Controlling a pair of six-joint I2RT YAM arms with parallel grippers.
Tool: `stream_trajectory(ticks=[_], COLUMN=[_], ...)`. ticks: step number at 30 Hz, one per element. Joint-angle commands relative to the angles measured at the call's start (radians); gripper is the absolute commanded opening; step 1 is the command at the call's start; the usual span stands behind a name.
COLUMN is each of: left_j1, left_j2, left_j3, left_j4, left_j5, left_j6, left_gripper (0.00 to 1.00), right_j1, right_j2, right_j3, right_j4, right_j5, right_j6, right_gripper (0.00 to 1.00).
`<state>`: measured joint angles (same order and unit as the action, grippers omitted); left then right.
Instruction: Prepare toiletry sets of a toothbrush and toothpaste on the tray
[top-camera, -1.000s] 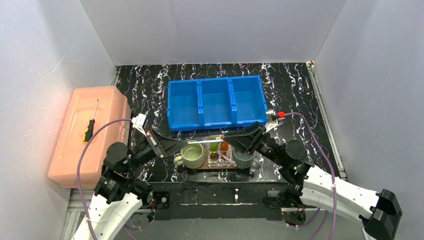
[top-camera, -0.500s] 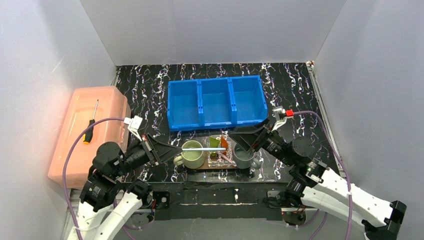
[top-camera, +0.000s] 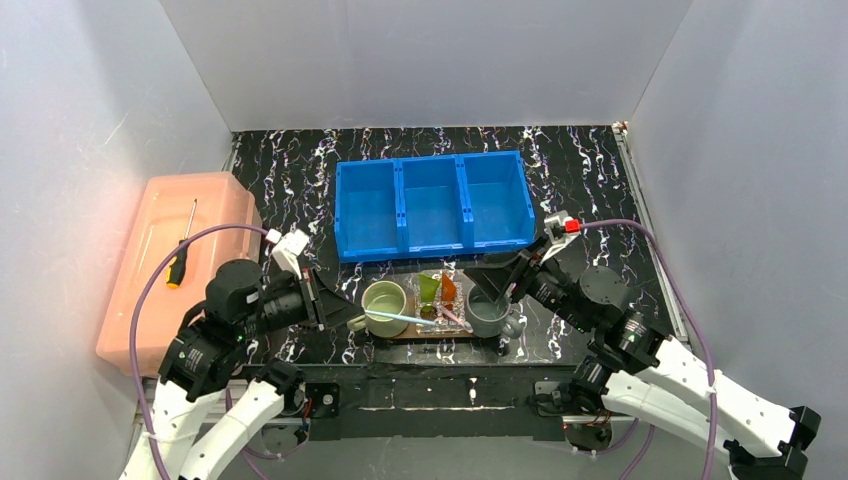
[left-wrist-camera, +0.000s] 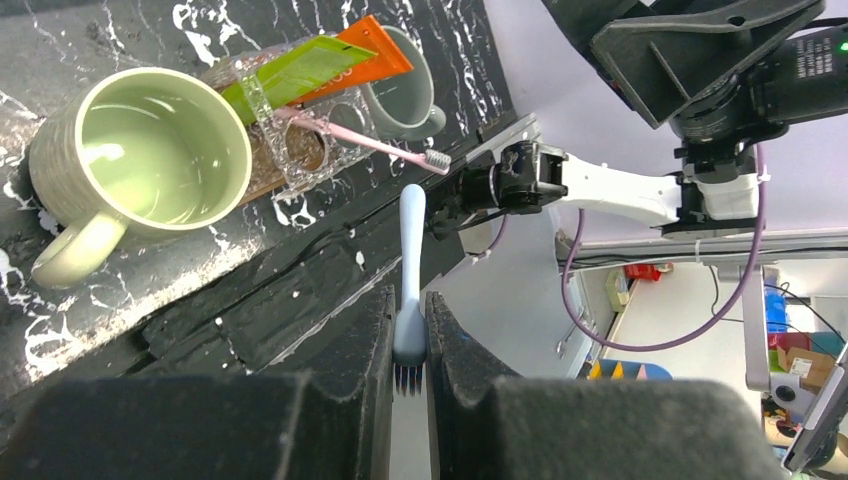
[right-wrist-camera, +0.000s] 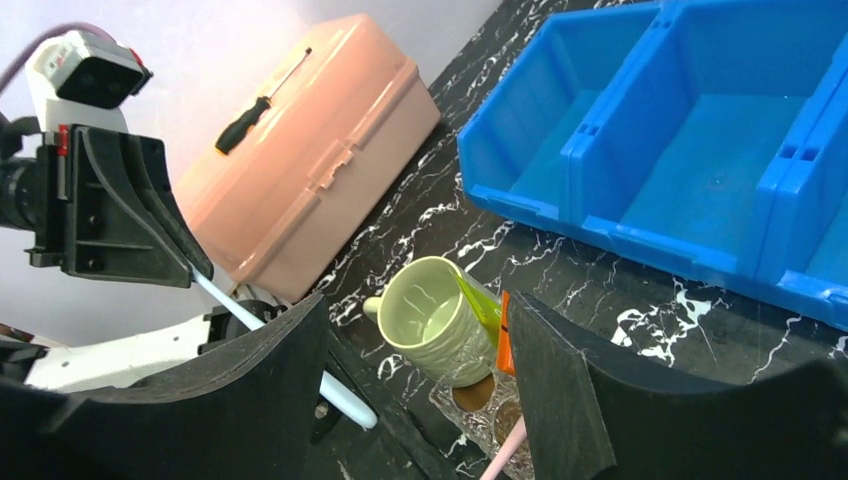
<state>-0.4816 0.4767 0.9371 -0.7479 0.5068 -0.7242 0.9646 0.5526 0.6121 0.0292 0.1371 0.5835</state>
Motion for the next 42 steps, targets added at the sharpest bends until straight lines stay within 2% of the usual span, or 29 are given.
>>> stream_trajectory(ticks=[1,11,14,19,25,34,42], left_j1=[-0.001,-0.041,-0.122,-0.382,-0.540,-0.705,-0.764], left_j2=[0.045,0.150,0.193,0.254,0.311,0.378,0.421], left_j3=[0.051,0.096,0.117,0.172,0.202,0.243,0.247], left_j4=[-0.071,-0.091,-0.093,-0.106,-0.102,-0.098,-0.065], left_j5=[-0.012,-0.123,-0.228,-0.518,-0.692,-0.897,-0.935], left_j6=[0.059,0.106,0.107,0.082,0.057,0.044,0.042], left_gripper=[0.00,0.00,0.00,0.00,0.00,0.00,0.00], right_j1=[0.006,0.006,0.006,0.006,0.006,0.006,0.006], right_j2=[0.024,0.071,0.079,0.085,0.079,0.070,0.057], right_j3=[0.040,0.049,0.049,0.051,0.048,0.027,0.009], right_j4=[0.003,0.011,0.011,0.012,0.007,0.013,0.017], right_j5=[0.009,-0.005,-0.006,-0.007,-0.008,-0.009,-0.012], right_j6=[-0.036,-0.054,-0.058,-0.063,-0.067,-0.071,-0.064], right_gripper=[0.73,0.73,0.73,0.73,0.73,0.73,0.73])
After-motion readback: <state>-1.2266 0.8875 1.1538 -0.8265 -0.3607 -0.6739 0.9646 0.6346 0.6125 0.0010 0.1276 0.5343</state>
